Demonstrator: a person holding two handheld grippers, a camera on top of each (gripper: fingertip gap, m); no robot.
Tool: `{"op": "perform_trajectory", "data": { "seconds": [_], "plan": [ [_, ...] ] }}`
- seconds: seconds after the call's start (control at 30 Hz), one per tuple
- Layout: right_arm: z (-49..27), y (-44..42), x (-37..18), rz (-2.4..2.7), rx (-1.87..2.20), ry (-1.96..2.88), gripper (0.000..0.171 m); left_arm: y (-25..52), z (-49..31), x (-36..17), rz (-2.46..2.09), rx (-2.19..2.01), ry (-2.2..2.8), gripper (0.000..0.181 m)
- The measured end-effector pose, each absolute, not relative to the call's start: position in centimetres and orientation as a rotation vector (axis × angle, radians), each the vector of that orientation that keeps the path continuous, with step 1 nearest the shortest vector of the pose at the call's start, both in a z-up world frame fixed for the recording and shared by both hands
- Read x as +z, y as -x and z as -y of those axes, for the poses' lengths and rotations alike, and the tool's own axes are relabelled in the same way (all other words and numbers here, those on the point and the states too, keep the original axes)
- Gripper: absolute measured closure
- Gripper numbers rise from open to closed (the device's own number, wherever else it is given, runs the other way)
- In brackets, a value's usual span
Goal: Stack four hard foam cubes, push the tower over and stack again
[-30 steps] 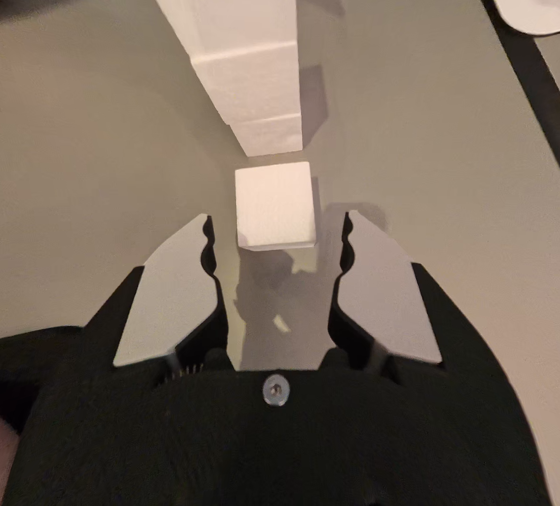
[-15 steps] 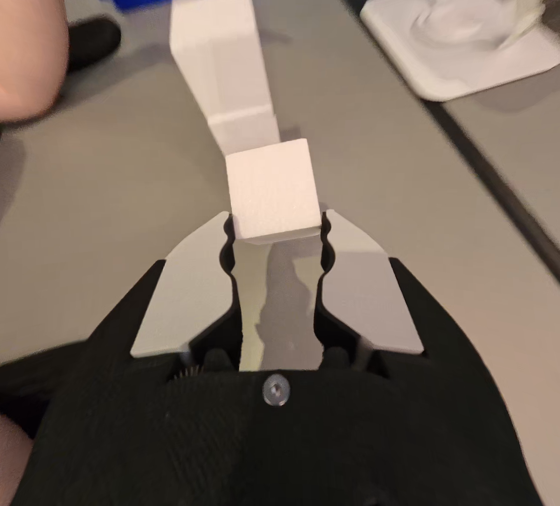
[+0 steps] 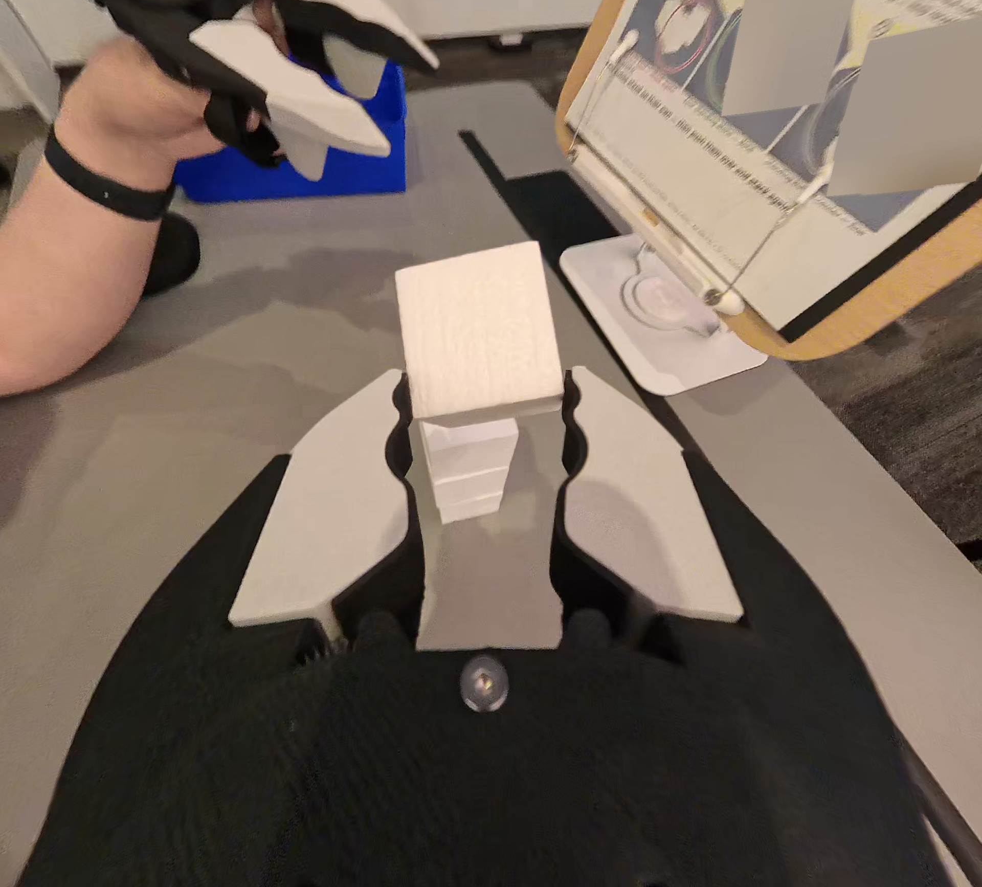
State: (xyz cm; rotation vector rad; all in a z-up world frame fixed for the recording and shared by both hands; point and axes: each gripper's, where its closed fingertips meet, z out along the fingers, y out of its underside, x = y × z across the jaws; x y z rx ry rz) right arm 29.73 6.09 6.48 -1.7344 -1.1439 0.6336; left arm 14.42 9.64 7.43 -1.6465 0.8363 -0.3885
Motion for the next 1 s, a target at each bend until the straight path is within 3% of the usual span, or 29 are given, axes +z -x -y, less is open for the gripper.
{"op": "perform_trajectory", "data": {
  "seconds": [0.37, 1.0],
  "plan": [
    [-6.1, -27.8, 5.9, 1.217, 0.884, 2.002, 0.116, -16.6, -10.7, 4.9, -0.93, -0.322, 1.751, 0.124],
    [-5.9, -27.5, 2.2, 1.378, 0.677, 2.095, 0.115, -16.2, -11.1, 4.2, -0.933, -0.312, 1.789, 0.127]
  ]
}}
